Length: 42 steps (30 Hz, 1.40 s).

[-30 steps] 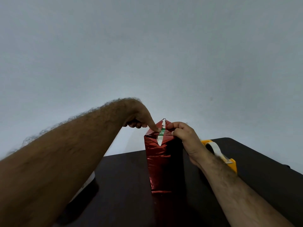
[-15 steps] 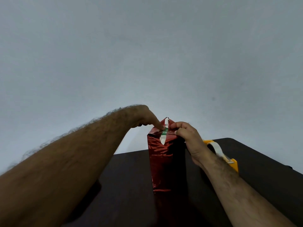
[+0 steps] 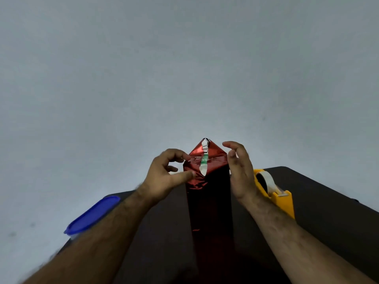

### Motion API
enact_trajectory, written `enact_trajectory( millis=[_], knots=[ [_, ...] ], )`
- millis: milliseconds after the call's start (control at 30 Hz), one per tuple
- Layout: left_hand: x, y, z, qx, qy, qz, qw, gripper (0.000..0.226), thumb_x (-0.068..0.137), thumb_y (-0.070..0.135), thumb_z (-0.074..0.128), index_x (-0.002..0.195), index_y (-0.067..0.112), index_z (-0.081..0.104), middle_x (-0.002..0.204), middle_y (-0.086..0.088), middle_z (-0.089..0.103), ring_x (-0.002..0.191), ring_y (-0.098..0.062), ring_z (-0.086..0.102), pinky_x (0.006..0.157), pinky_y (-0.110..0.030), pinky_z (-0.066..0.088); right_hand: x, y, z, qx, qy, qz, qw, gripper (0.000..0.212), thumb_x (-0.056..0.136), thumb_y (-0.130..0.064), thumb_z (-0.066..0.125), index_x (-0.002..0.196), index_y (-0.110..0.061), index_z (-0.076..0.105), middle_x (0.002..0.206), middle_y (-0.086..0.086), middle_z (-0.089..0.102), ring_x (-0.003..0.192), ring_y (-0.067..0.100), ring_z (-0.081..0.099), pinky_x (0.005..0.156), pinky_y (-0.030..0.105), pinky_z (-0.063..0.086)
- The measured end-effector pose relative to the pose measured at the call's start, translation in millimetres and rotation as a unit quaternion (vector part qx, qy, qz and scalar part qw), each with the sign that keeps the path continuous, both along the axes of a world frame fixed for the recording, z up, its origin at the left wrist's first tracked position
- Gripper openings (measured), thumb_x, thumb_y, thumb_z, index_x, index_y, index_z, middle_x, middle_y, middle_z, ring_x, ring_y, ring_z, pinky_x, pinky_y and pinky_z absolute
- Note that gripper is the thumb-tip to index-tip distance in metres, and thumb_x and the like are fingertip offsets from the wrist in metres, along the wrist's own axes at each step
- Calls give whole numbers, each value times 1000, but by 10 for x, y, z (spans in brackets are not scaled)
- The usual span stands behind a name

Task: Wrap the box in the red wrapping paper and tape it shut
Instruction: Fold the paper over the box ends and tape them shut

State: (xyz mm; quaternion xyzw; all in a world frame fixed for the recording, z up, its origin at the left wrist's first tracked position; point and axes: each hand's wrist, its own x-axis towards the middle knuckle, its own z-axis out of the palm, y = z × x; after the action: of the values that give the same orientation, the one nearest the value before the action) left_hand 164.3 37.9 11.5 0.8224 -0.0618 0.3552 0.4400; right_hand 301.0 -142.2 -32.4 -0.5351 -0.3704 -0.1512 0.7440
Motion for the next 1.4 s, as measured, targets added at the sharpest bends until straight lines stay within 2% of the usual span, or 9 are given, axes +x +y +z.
enact_trajectory(
  millis=[167,367,500,600,733,833,967,1200,1400],
  knots=[
    [153,-90,-111,71,-96,72,990,27,77,19,91,100,29,81,114,12,70,114,-17,66,85,-34,55,78,-10,-47,-32,-102,-77,991,53,101,-60,50,118,-15,72,124,-1,65,121,15,61,98,29,56],
    [255,-151,65,-40,-60,32,997,14,86,16,86,75,12,78,101,3,74,101,-17,71,79,-38,57,30,-33,-59,-68,-143,-87,984,63,85,-64,71,125,-15,73,134,4,58,128,12,56,91,18,55],
    [293,-245,158,-146,-26,1,989,20,88,11,83,77,-4,76,88,-14,74,84,-23,72,78,-39,56,-40,-5,53,-27,-49,-60,997,26,85,-29,85,105,-14,79,134,2,60,125,0,55,81,13,55],
    [308,-331,201,-203,0,-8,979,16,85,9,84,81,-5,78,89,-25,75,79,-27,73,78,-37,58,-78,23,118,8,38,-19,999,6,86,-12,84,90,-13,80,128,-2,66,123,9,61,87,20,55],
    [274,-416,212,-238,9,4,971,17,80,0,86,96,3,80,86,-20,77,73,-25,75,69,-33,62,-173,-15,229,64,166,120,977,21,90,-3,77,102,-20,73,110,16,75,95,30,76,69,34,61],
    [280,-449,190,-257,11,12,966,33,81,-6,82,109,11,77,86,-9,75,71,-19,75,68,-32,63,-213,-48,287,49,182,126,974,33,89,2,72,114,-17,65,91,3,79,79,27,78,62,32,60],
    [334,-465,172,-269,1,28,963,41,86,-8,76,117,18,73,109,-2,71,76,-5,72,73,-31,63,-238,-40,341,56,227,128,964,37,89,5,67,119,-17,62,101,7,72,80,25,77,61,32,60],
    [303,-500,164,-41,-74,144,986,24,97,22,74,117,33,69,122,18,63,110,-1,59,82,-26,51,-287,-22,368,59,237,99,965,35,91,-2,71,121,-19,61,115,9,70,85,25,78,65,34,62],
    [94,-759,60,183,-219,156,946,28,95,5,68,118,21,69,116,12,67,110,-11,59,94,-42,53,-442,-91,382,52,203,110,972,31,96,-21,76,123,-16,61,87,-13,79,80,9,78,63,20,58]
  ],
)
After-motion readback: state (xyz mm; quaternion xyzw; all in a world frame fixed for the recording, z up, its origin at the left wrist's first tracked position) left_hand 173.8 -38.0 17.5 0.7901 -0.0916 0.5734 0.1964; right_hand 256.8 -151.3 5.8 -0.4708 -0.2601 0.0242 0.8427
